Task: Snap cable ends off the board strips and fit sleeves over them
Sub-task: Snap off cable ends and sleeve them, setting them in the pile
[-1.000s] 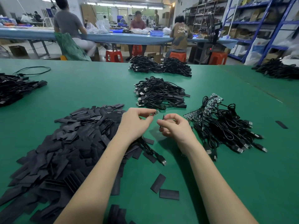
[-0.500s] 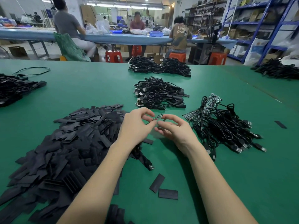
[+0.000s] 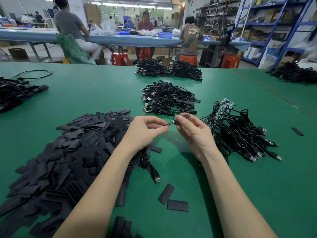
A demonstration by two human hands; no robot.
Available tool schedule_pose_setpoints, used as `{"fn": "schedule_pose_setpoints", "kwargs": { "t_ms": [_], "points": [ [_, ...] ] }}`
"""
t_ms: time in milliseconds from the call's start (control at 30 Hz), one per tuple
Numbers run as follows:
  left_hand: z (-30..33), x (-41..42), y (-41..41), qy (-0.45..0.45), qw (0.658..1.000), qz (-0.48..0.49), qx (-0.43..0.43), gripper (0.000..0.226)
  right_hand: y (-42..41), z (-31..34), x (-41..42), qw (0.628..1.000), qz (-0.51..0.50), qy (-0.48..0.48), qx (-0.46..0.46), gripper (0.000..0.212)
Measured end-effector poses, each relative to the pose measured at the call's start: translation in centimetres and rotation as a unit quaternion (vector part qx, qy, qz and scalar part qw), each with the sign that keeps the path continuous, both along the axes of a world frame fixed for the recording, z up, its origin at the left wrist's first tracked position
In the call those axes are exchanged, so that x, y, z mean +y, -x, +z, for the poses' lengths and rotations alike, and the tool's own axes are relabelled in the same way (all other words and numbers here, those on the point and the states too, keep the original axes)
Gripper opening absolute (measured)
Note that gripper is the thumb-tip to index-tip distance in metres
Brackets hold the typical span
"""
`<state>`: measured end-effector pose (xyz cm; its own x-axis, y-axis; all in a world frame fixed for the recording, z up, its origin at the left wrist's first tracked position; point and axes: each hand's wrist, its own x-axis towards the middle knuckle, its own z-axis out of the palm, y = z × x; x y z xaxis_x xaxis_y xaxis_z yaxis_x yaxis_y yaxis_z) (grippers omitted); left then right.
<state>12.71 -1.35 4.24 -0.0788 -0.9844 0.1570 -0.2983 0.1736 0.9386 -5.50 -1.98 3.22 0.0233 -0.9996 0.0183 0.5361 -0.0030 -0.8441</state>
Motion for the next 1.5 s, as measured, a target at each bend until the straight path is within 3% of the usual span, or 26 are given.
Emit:
{"fn": "schedule_pose_setpoints", "kwargs": {
  "t_ms": [300, 533, 833, 1233, 1367, 1500],
  "points": [
    [0.0, 0.1, -0.1, -0.009, 1.0, 0.002, 0.022, 0.012, -0.2, 0.0, 0.2, 1.0, -0.012, 0.002, -0.024, 0.019],
    [-0.3, -0.2, -0.2, 0.014, 1.0, -0.02, 0.005, 0.012, -0.3, 0.2, 0.4, 1.0, -0.024, 0.005, 0.018, 0.016],
    [0.4, 0.0, -1.1, 0.065, 0.992, -0.053, -0.096, 0.01, 1.0, 0.8, 0.7, 0.993, 0.098, -0.034, 0.049, 0.016],
    [0.6, 0.1, -1.2, 0.062, 0.992, -0.062, -0.095, 0.01, 0.3, 0.6, 0.7, 0.99, 0.089, 0.03, 0.101, 0.014],
    [0.4, 0.0, -1.0, 0.069, 0.994, -0.067, -0.049, 0.012, 0.4, 0.7, 0.5, 0.994, 0.094, 0.019, 0.06, 0.02],
    [0.2, 0.0, -0.8, 0.095, 0.993, -0.041, -0.059, 0.015, 0.5, 0.7, 0.3, 0.997, 0.074, -0.002, 0.016, 0.028]
  ]
}}
